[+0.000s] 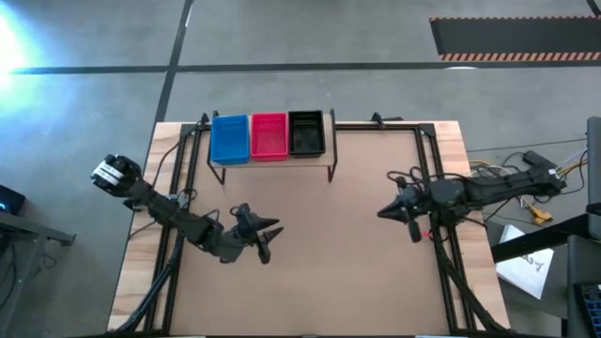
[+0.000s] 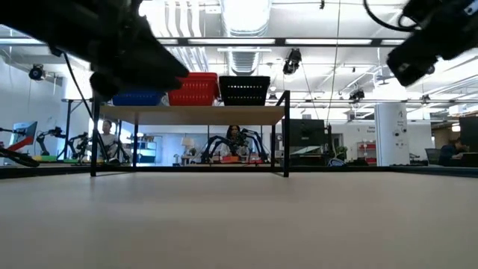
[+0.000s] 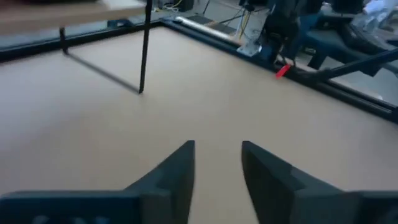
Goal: Stack baskets on shelf by color
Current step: Return to Home Position
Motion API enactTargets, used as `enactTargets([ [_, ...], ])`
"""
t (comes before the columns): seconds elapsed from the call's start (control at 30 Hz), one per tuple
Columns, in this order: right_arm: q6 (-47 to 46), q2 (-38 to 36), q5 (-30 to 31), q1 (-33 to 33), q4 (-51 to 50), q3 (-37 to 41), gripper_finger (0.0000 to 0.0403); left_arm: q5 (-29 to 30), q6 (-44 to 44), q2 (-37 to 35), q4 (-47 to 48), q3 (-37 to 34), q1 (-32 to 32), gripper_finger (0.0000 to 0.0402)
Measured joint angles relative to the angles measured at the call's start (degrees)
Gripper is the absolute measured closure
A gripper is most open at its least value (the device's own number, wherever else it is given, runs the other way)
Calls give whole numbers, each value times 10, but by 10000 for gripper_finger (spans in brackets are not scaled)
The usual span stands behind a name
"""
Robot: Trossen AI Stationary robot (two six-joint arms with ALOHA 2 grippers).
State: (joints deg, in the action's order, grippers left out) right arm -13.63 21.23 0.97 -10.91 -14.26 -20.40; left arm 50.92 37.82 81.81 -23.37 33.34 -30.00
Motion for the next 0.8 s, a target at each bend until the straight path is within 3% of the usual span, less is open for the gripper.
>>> enactTargets([
  [0.1, -8, -75, 1, -6, 1, 37, 390, -39, -42, -13, -29, -2, 29, 332],
  [0.23, -10, -158, 1, -6, 3, 79, 390, -134, -114, -47, -85, -15, 79, 393],
  [0.33, -16, -208, -1, -7, 28, 105, 390, -180, -155, -92, -91, -32, 115, 395],
  [0.43, -13, -212, -6, -6, 57, 135, 390, -220, -186, -158, -94, -64, 146, 400],
  [0.63, 7, -193, -36, -7, 165, 185, 390, -307, -203, -338, -86, -157, 215, 401],
  [0.8, 1, -194, -40, -8, 173, 197, 390, -380, -203, -494, -85, -243, 263, 401],
])
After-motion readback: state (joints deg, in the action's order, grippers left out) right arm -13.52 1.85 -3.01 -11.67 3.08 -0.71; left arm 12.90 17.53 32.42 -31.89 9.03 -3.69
